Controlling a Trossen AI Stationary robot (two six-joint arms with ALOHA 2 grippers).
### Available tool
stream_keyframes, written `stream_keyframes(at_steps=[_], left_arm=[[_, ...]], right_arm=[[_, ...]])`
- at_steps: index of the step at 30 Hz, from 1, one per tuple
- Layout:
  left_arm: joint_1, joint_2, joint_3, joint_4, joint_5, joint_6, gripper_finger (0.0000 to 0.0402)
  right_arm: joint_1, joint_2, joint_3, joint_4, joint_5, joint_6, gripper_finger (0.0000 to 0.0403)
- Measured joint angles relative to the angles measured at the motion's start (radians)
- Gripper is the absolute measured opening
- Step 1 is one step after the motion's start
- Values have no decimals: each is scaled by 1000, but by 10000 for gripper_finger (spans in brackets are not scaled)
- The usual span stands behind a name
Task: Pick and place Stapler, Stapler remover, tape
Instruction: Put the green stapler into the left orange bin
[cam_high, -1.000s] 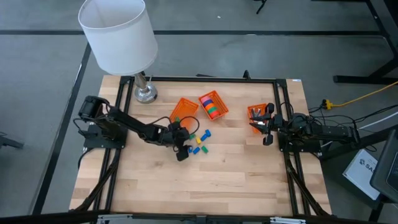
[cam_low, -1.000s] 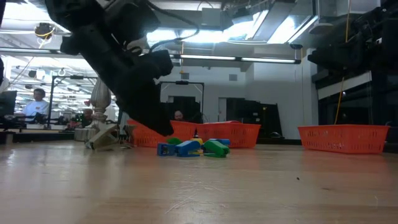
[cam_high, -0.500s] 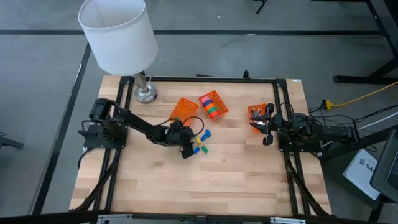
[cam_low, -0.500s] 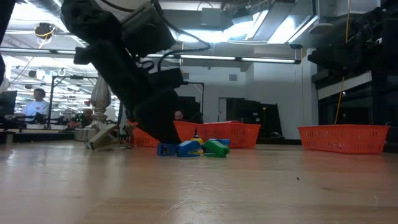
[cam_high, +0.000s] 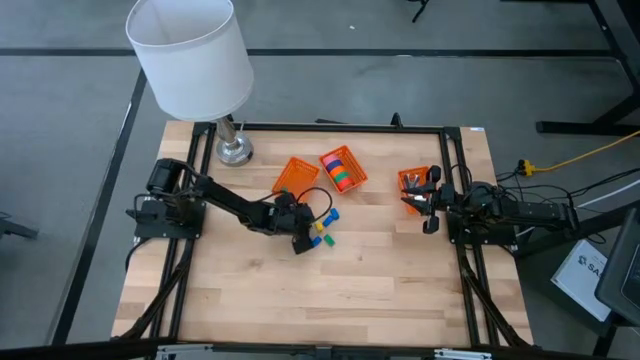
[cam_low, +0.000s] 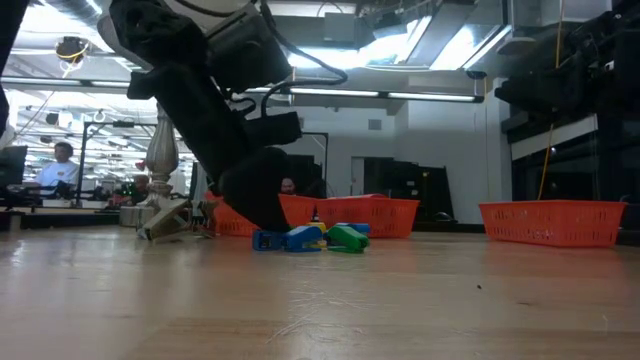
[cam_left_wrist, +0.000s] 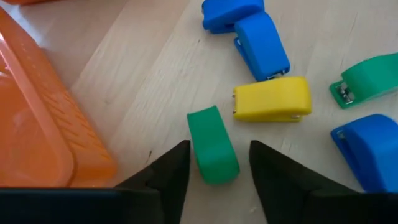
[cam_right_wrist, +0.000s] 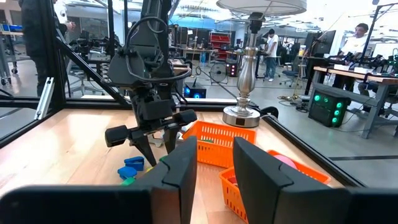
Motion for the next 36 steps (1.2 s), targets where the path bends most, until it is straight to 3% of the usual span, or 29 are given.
stream_keyframes(at_steps=[8,16,28,36], left_arm=[[1,0,0,0,8,33,69],[40,-43,0,-6,-26,91,72],[121,-257,1,71,-45,199,70],[172,-341,0,51,-161,245,71]], right_arm=[[0,0,0,0,0,0,108],[0,0,0,0,0,0,108],[0,0,0,0,0,0,108],[0,0,0,0,0,0,108]])
